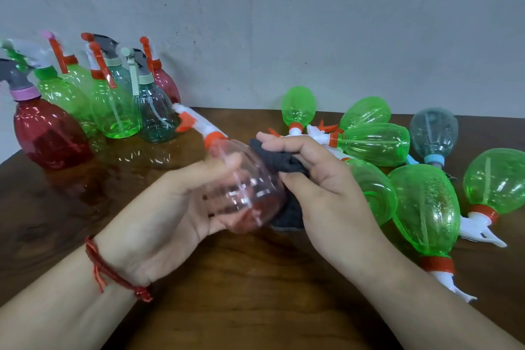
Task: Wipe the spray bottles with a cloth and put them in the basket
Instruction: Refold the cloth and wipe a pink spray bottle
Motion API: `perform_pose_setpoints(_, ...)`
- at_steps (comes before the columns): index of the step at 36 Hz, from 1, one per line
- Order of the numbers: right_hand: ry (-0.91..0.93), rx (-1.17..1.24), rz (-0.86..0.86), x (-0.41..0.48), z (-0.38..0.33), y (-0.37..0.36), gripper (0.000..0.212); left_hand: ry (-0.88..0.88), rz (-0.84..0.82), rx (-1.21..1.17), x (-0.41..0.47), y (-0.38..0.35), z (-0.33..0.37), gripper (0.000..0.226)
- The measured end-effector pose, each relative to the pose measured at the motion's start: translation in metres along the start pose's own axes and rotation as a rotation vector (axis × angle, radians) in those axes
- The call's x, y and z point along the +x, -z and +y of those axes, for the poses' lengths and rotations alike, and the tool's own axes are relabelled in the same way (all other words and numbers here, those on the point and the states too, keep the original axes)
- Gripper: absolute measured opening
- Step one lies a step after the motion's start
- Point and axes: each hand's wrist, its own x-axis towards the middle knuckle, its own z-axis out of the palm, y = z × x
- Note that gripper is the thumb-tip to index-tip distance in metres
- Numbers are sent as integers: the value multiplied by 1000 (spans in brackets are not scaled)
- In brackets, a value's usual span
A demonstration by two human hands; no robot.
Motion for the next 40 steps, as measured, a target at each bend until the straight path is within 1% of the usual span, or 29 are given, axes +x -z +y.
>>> perform_pose_setpoints(2, 51, -9, -6, -2, 0, 1, 53, -59, 61, -76, 1, 5, 4, 38)
perform_pose_setpoints(3, 76, -15, -13, -4, 0, 0, 53, -82, 96, -117, 0, 3, 8, 35)
perform_pose_setpoints(4, 123, -67, -19, -6, 0, -1, 53, -94, 118, -138, 1, 4, 8, 35)
perform_pose_setpoints(7, 366, -393, -69, -12, 0, -7, 50, -84, 112, -224, 2, 5, 7, 48)
perform_pose_setpoints(8, 429, -466, -104, -13, 1, -9, 49, -72, 105, -226, 2, 5, 6, 52)
perform_pose_setpoints(10, 508, -546, -179, -12, 1, -7, 50, -47, 89, -210, 2, 3, 4, 54)
perform_pose_setpoints(12, 531, -577, -196, -11, 1, -5, 55, -55, 88, -189, 1, 3, 3, 52)
perform_pose_setpoints(14, 480, -540, -144, -8, 1, -3, 58, -76, 87, -165, 3, 4, 1, 53)
perform_pose_setpoints(15, 417, -487, -95, -7, 2, -4, 58, -90, 103, -145, 4, 4, 1, 54)
perform_pose_setpoints(17, 222, -317, -15, -6, 0, -5, 52, -130, 136, -125, 4, 3, 1, 53)
perform_pose_setpoints(19, 7, -128, 1, -4, -3, -8, 43, -171, 163, -105, 4, 5, 1, 48)
perform_pose_setpoints(20, -78, -34, -4, -4, -3, -10, 39, -197, 172, -78, 5, 6, 1, 50)
perform_pose_setpoints(23, -215, 159, -5, -7, 0, -20, 38, -261, 216, 4, 7, 11, 0, 65)
perform_pose_setpoints(25, -226, 166, -6, -10, 2, -24, 38, -283, 279, -9, 9, 14, -1, 79)
perform_pose_setpoints(27, -155, 61, -6, -14, 3, -26, 42, -305, 298, -26, 9, 15, -1, 83)
perform_pose_setpoints(28, -90, -23, -11, -15, 2, -26, 46, -314, 291, -21, 9, 14, 0, 81)
perform_pose_setpoints(32, 289, -441, -94, -20, -3, -21, 55, -304, 263, -12, 8, 13, -1, 69)
perform_pose_setpoints(34, 390, -528, -166, -19, -2, -18, 55, -260, 217, -6, 9, 16, -3, 67)
perform_pose_setpoints(37, 434, -562, -210, -16, -1, -15, 54, -236, 209, -16, 10, 18, -5, 68)
perform_pose_setpoints(40, 364, -494, -127, -13, 0, -13, 56, -212, 196, -50, 11, 19, -8, 71)
